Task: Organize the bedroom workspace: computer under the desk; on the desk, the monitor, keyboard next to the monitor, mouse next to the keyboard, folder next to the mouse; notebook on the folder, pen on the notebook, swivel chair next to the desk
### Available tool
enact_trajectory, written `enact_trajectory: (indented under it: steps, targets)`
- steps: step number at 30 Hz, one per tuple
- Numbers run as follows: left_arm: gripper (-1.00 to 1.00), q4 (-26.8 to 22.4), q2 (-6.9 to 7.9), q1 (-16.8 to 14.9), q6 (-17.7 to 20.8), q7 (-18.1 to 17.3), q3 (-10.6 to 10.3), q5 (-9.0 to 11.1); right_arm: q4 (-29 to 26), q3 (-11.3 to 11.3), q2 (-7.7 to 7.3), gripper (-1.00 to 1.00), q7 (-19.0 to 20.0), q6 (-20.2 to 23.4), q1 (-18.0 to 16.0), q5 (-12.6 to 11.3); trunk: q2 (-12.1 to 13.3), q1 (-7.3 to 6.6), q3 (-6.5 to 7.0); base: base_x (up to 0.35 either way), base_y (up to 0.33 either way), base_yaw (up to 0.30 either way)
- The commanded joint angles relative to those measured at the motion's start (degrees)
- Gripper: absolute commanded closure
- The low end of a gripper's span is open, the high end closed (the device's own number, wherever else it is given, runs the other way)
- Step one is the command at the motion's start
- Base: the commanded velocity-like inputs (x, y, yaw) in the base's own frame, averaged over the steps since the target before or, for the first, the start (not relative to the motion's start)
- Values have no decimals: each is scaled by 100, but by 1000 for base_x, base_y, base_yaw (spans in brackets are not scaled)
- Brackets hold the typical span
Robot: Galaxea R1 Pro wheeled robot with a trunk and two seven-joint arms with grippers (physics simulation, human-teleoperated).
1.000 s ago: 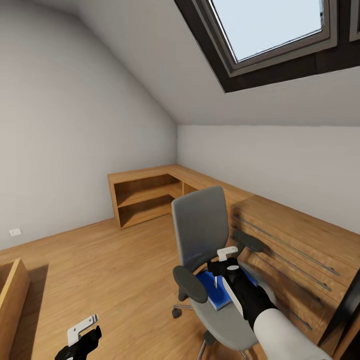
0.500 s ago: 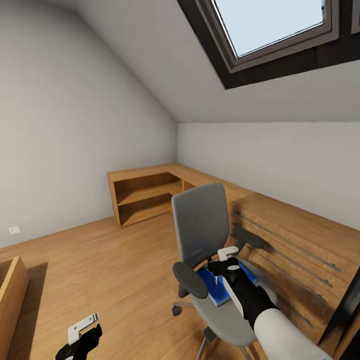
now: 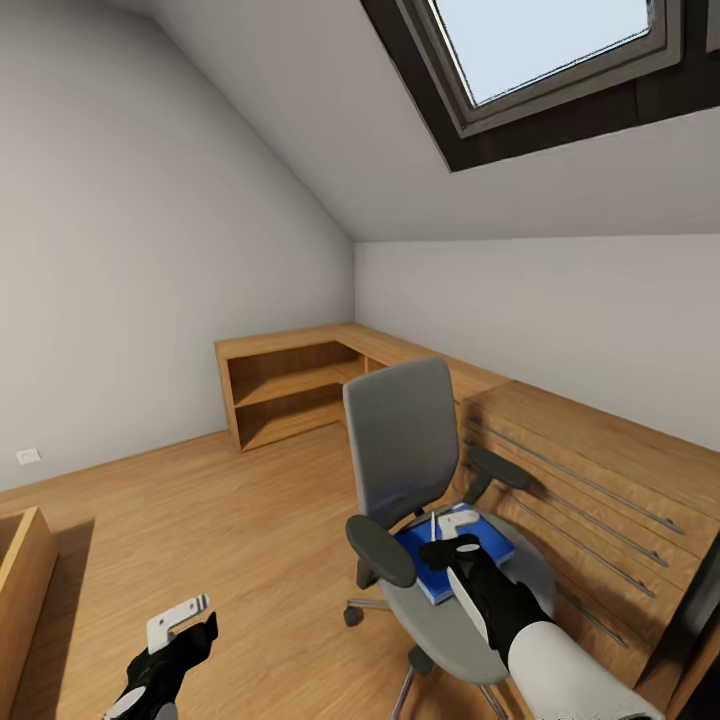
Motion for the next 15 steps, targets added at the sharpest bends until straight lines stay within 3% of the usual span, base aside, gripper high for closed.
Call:
enact_trajectory:
  steps: [1,6,7,12,15]
  targets:
    - [-100,-424,-4,103,445,35,-35,74,25,-48,-3,-100,-26,51,-13,26,-45,22,-25,0,0,0]
    - [-100,-1185,-108,258,1346,45,-56,218,159,-310,-4,-100,-45,74,-50,25,-245,132,-115,0,0,0]
    - [-100,-1632,-198,313,1845,61,5,401,460,-486,-4,-100,-104,87,-333,25,-286,154,-133,0,0,0]
    - [-100,-1845,-265,329,2001,70,37,607,832,-556,-25,-100,-150,94,-803,-1,-486,264,-222,0,0,0]
    - [-100,-1870,-371,322,2016,73,41,683,885,-646,-49,-100,-152,89,-894,-113,-606,330,-276,0,0,0]
